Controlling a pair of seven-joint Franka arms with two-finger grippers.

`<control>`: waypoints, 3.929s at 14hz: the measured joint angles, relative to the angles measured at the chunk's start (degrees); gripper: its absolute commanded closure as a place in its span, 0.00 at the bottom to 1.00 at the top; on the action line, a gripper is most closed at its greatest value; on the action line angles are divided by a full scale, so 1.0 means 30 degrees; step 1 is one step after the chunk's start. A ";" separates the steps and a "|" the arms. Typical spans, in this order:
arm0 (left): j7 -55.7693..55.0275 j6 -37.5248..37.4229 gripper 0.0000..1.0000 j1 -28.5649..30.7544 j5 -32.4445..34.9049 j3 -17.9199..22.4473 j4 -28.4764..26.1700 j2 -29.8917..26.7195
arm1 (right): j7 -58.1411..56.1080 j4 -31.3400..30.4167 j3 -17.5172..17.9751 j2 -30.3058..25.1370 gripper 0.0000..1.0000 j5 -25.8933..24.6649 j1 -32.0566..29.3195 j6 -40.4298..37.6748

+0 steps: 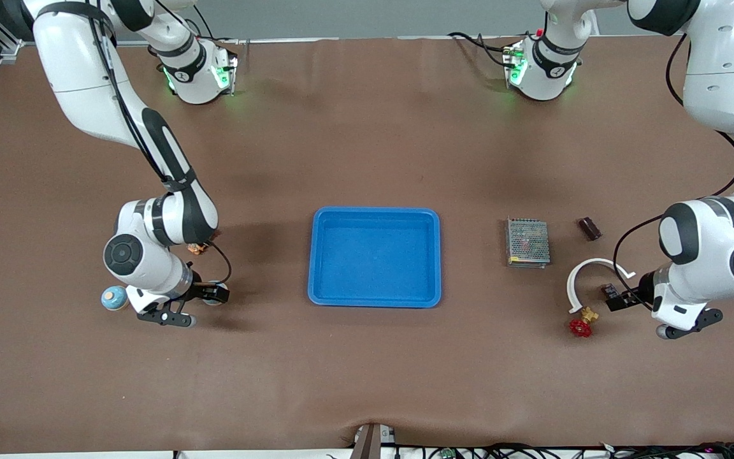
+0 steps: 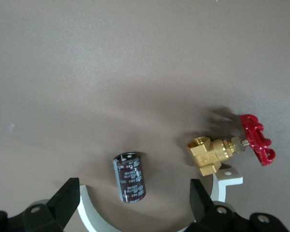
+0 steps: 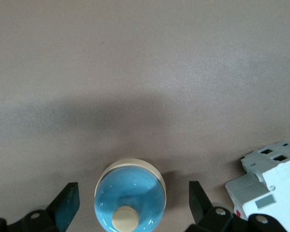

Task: Place electrolytic capacitor and blue bell in tray
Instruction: 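Grasp a blue bell with the right gripper while the left gripper grasps a capacitor, then carry the blue bell over the blue tray with the right gripper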

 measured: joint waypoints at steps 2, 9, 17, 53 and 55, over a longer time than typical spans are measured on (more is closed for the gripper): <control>-0.0195 0.0227 0.00 -0.0031 0.0003 -0.0001 -0.0006 0.0214 | 0.0000 -0.0066 0.0006 0.0016 0.00 0.0000 0.0024 0.0000; -0.0236 0.0487 0.00 -0.0025 0.0005 0.0005 -0.0042 0.0666 | 0.0000 -0.0151 0.0016 0.0175 0.00 0.0000 0.0040 -0.0065; -0.0238 0.0691 0.00 -0.0036 0.0006 -0.0001 -0.0051 0.1193 | 0.0000 -0.0255 0.0028 0.0238 1.00 0.0000 0.0306 -0.0042; -0.1463 -0.2779 0.83 -0.0013 0.0012 -0.0030 0.1833 0.0035 | 1.6668 -0.1192 0.0190 -0.0396 1.00 0.0387 1.0470 0.0679; -0.2380 -0.3867 0.83 -0.0075 0.0011 -0.0188 0.1974 -0.0876 | 1.6721 -0.1185 0.0185 -0.0379 0.01 0.0403 1.0472 0.0719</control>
